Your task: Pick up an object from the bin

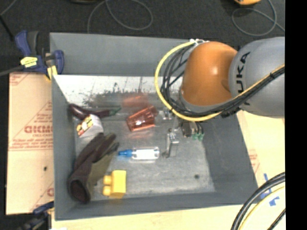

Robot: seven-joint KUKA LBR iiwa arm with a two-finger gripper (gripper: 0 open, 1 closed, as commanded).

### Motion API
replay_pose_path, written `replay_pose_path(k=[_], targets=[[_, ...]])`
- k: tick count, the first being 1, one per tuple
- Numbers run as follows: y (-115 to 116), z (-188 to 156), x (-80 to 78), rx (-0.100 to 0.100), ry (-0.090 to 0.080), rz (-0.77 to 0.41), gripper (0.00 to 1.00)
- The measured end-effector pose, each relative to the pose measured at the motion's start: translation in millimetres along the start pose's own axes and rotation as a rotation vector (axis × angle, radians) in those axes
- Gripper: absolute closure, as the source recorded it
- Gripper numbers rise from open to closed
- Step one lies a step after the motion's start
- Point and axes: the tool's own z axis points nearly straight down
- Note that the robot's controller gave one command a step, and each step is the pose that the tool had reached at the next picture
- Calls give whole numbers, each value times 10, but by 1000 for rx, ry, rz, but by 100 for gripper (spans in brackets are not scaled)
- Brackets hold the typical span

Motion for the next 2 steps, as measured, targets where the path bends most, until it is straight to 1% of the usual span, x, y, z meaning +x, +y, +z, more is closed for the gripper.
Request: replay_pose_path(k=[1,2], targets=[[-1,-48,-13,0,-8,1,0],[123,734,72,0,-9,-21,0]])
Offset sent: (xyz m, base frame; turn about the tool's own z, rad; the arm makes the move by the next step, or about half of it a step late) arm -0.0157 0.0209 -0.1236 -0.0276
